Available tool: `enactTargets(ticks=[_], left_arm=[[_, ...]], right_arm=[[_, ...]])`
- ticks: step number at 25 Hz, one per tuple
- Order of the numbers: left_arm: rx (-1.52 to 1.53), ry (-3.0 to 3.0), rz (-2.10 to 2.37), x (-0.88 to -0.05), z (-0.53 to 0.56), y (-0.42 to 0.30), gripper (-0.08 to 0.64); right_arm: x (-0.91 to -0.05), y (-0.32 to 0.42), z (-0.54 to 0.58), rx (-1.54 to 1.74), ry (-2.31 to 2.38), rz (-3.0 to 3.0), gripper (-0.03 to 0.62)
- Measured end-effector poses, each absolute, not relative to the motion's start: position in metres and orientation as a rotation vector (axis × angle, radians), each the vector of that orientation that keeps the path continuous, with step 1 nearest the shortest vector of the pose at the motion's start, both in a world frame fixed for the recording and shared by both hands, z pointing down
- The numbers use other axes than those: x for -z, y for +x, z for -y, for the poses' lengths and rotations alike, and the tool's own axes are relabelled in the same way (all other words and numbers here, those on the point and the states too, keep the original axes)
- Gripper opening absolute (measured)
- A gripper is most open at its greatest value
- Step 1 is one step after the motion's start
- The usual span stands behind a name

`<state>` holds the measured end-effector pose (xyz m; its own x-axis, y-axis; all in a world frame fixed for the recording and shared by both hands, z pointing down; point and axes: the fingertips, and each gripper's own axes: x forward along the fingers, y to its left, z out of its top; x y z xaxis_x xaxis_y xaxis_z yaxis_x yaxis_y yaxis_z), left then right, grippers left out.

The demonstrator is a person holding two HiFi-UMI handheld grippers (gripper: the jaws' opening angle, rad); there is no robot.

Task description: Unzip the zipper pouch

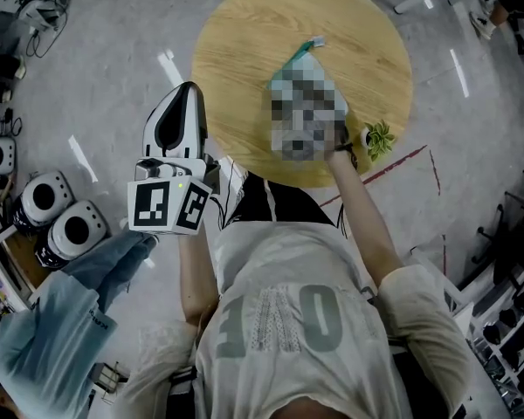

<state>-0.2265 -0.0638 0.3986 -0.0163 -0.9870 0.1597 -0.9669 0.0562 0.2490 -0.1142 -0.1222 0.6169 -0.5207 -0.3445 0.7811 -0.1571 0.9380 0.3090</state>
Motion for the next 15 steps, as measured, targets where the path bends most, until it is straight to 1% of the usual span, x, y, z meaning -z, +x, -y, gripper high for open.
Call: enactTargets(ticks=[5, 10, 15], left_arm=[[0.141, 2.053, 2.054, -0.366, 0.073, -0.224, 0.026], [0.183, 2.138, 2.07, -0.329, 0.083, -0.207, 0.026], [0.215, 2.266, 2.096, -0.29, 0.098, -0.186, 0.026]], right_arm=[[-0.553, -0.116, 0.147, 0.282, 0.475, 2.189, 0.221], [-0.454, -0.102, 0.173, 0.249, 0.692, 2.376, 0.218], [-0.353, -0.064, 0.189, 0.229, 1.011, 2.587, 0.139]])
